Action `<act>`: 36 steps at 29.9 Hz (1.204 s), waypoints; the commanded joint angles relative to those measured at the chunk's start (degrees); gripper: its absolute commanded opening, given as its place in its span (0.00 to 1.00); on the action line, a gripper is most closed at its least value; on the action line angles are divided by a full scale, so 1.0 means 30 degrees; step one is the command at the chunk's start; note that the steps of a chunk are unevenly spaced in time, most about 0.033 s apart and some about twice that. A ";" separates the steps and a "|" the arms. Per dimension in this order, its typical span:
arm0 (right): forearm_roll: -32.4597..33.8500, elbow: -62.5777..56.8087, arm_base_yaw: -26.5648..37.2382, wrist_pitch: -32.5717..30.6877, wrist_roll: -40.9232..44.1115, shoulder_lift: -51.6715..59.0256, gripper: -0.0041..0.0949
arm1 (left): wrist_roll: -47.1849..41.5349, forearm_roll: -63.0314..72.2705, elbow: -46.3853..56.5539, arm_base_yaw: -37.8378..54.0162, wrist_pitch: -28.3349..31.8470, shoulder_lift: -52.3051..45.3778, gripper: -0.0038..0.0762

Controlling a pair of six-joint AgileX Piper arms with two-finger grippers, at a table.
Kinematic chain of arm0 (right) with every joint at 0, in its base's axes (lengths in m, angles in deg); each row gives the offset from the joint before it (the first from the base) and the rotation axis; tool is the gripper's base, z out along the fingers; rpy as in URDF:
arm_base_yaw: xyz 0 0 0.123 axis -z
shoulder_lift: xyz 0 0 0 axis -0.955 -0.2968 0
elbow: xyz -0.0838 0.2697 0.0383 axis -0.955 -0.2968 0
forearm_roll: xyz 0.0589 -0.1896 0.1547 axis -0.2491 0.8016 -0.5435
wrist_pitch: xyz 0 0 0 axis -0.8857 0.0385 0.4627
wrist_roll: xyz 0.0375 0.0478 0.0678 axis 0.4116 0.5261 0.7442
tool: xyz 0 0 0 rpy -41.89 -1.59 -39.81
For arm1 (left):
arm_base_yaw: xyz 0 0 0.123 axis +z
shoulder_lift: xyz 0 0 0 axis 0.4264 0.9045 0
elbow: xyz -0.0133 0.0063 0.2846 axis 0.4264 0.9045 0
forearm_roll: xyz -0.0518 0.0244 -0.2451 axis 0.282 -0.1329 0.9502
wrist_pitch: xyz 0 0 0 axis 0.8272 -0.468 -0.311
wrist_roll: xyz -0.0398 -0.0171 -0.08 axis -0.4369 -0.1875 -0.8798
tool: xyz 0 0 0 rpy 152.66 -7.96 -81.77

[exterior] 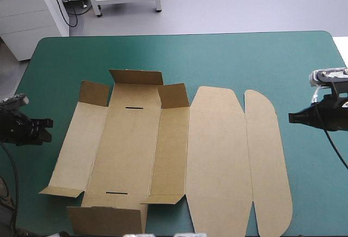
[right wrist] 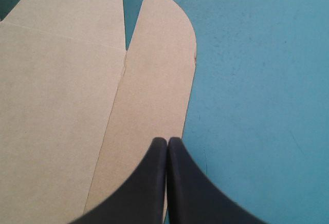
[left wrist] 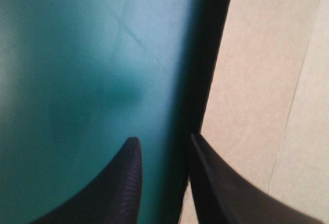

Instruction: Fold the box

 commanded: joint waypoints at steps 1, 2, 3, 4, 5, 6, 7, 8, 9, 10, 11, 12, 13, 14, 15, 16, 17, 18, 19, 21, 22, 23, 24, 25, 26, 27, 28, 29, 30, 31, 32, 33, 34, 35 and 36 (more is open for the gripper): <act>-0.0544 0.0480 0.0107 0.0700 -0.0163 0.0217 0.02 | 0.1030 0.0653 0.1141 -0.0006 -0.1513 -0.0692 0.32; -0.0593 0.0480 0.0107 0.0700 -0.0163 0.0217 0.02 | 0.1159 0.0653 0.1416 -0.0006 -0.1513 -0.0692 0.32; -0.0678 0.0480 0.0107 0.0700 -0.0163 0.0217 0.02 | 0.1398 0.0700 0.1610 -0.0006 -0.1513 -0.0692 0.32; -0.0731 0.0480 0.0107 0.0700 -0.0241 0.0217 0.02 | 0.1662 0.0732 0.1771 -0.0006 -0.1513 -0.0692 0.32; -0.0767 0.0480 0.0107 0.0700 -0.0244 0.0217 0.02 | 0.1720 0.0732 0.1876 -0.0006 -0.1513 -0.0692 0.32; -0.0886 0.0480 0.0107 0.0700 -0.0244 0.0217 0.02 | 0.1720 0.0732 0.1943 -0.0006 -0.1513 -0.0692 0.32; -0.0963 0.0480 0.0107 0.0700 -0.0275 0.0217 0.02 | 0.1720 0.0732 0.1922 -0.0006 -0.1513 -0.0692 0.32; -0.0971 0.0480 0.0107 0.0700 -0.0331 0.0217 0.02 | 0.1720 0.0732 0.1922 -0.0006 -0.1513 -0.0692 0.32; -0.1001 0.0480 0.0107 0.0700 -0.0331 0.0217 0.02 | 0.1754 0.0732 0.1922 -0.0006 -0.1513 -0.0692 0.32; -0.1001 0.0480 0.0107 0.0700 -0.0331 0.0217 0.02 | 0.1798 0.0732 0.1922 -0.0006 -0.1513 -0.0692 0.32; -0.1001 0.0480 0.0107 0.0687 -0.0331 0.0217 0.02 | 0.1828 0.0766 0.1922 -0.0006 -0.1513 -0.0692 0.32; -0.1001 0.0480 0.0107 0.0657 -0.0331 0.0217 0.02 | 0.1828 0.0742 0.1952 -0.0006 -0.1488 -0.0692 0.32; -0.1001 0.0480 0.0107 0.0644 -0.0331 0.0217 0.02 | 0.1828 0.0742 0.1952 -0.0006 -0.1385 -0.0692 0.32; -0.1001 0.0480 0.0107 0.0644 -0.0331 0.0217 0.02 | 0.1923 0.0704 0.2005 -0.0006 -0.1223 -0.0692 0.32; -0.1001 0.0480 0.0107 0.0644 -0.0331 0.0217 0.02 | 0.2189 0.0704 0.2103 -0.0006 -0.1146 -0.0692 0.32; -0.1014 0.0480 0.0107 0.0644 -0.0331 0.0217 0.02 | 0.2554 0.0704 0.2223 -0.0006 -0.1146 -0.0692 0.32; -0.1014 0.0480 0.0107 0.0644 -0.0331 0.0217 0.02 | 0.2739 0.0704 0.2331 -0.0006 -0.1146 -0.0692 0.32; -0.1014 0.0480 0.0107 0.0644 -0.0331 0.0217 0.02 | 0.2732 0.0738 0.2455 -0.0006 -0.1146 -0.0692 0.32; -0.1014 0.0480 0.0107 0.0644 -0.0331 0.0217 0.02 | 0.2732 0.0768 0.2536 -0.0006 -0.1146 -0.0692 0.34; -0.1014 0.0480 0.0107 0.0644 -0.0331 0.0217 0.02 | 0.3021 0.0946 0.2586 -0.0006 -0.1146 -0.0692 0.38; -0.1048 0.0480 0.0107 0.0644 -0.0331 0.0217 0.02 | 0.3282 0.1024 0.2586 -0.0006 -0.1146 -0.0692 0.42; -0.1095 0.0480 0.0107 0.0644 -0.0392 0.0217 0.02 | 0.3589 0.1188 0.2586 -0.0006 -0.1146 -0.0692 0.46; -0.1095 0.0480 0.0107 0.0644 -0.0387 0.0217 0.02 | 0.3628 0.1466 0.2586 -0.0006 -0.1146 -0.0692 0.49; -0.1095 0.0480 0.0107 0.0644 -0.0387 0.0217 0.02 | 0.3628 0.1754 0.2586 -0.0006 -0.1146 -0.0692 0.53; -0.1095 0.0480 0.0107 0.0644 -0.0387 0.0217 0.02 | 0.3661 0.2057 0.2586 -0.0006 -0.1146 -0.0692 0.58; -0.1095 0.0480 0.0107 0.0644 -0.0387 0.0217 0.02 | 0.3660 0.2280 0.2586 -0.0006 -0.1146 -0.0692 0.60; -0.1095 0.0480 0.0107 0.0644 -0.0442 0.0217 0.02 | 0.3660 0.2403 0.2586 -0.0006 -0.1146 -0.0674 0.62; -0.1127 0.0480 0.0107 0.0644 -0.0488 0.0217 0.02 | 0.3624 0.2403 0.2586 -0.0006 -0.1146 -0.0644 0.63; -0.1127 0.0480 0.0107 0.0644 -0.0488 0.0217 0.02 | 0.3624 0.2366 0.2617 -0.0006 -0.1196 -0.0630 0.63; -0.1127 0.0480 0.0107 0.0644 -0.0488 0.0217 0.02 | 0.3624 0.2366 0.2718 -0.0006 -0.1283 -0.0548 0.63; -0.1166 0.0480 0.0107 0.0644 -0.0526 0.0217 0.02 | 0.3624 0.2366 0.2854 -0.0006 -0.1436 -0.0471 0.63; -0.1166 0.0480 0.0107 0.0644 -0.0529 0.0217 0.02 | 0.3535 0.2366 0.3010 -0.0006 -0.1516 -0.0366 0.63; -0.1166 0.0480 0.0107 0.0644 -0.0529 0.0217 0.02 | 0.3535 0.2407 0.3259 -0.0006 -0.1516 -0.0266 0.63; -0.1166 0.0480 0.0107 0.0644 -0.0529 0.0217 0.02 | 0.3535 0.2556 0.3571 -0.0006 -0.1516 -0.0123 0.63; -0.1166 0.0480 0.0107 0.0613 -0.0529 0.0217 0.02 | 0.3535 0.2685 0.3825 -0.0006 -0.1516 -0.0044 0.63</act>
